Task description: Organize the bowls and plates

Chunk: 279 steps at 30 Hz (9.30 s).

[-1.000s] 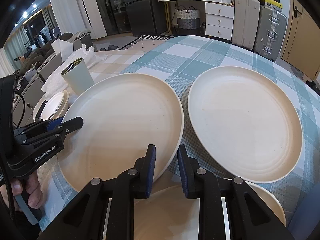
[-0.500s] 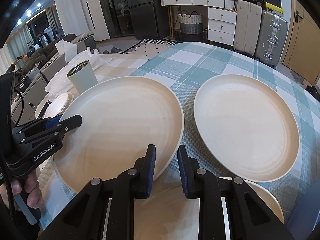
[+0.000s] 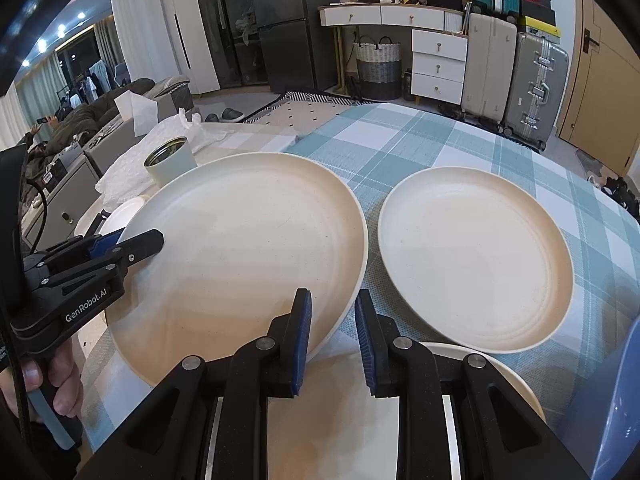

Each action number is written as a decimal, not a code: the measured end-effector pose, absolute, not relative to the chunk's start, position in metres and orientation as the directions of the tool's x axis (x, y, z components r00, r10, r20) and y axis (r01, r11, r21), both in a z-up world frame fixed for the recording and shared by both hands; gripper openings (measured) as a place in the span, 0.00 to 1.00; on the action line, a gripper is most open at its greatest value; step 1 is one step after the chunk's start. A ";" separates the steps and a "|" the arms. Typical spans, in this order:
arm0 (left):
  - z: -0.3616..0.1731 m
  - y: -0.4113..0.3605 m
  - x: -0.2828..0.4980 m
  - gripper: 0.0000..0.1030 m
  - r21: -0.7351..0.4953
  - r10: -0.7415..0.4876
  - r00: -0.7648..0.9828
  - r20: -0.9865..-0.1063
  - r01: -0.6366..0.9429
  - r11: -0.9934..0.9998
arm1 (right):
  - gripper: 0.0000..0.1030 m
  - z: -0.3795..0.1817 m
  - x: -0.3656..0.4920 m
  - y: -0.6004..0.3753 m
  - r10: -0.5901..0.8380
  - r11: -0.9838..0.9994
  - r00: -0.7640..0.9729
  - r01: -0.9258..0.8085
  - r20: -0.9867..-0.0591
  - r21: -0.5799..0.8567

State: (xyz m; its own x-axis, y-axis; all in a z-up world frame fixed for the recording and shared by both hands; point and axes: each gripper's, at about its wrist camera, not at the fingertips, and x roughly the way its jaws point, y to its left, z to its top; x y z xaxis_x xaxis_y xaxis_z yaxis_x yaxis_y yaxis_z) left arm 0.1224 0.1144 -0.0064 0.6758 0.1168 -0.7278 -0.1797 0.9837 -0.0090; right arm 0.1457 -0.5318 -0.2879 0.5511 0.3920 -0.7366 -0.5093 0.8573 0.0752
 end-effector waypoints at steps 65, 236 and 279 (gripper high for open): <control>0.022 -0.027 0.028 0.21 0.063 -0.017 0.735 -0.678 0.082 0.995 | 0.22 -0.273 0.027 -0.667 0.283 0.945 0.676 -0.318 -0.681 0.077; 0.060 -0.058 0.188 0.98 -0.019 -0.113 0.701 -0.704 0.140 0.990 | 0.99 -0.171 0.189 -0.714 0.229 0.957 0.660 -0.288 -0.716 0.040; -0.031 -0.053 0.277 0.77 -0.083 -0.135 0.546 -0.827 0.120 0.989 | 0.72 -0.282 0.295 -0.687 0.171 0.948 0.406 -0.317 -0.898 0.037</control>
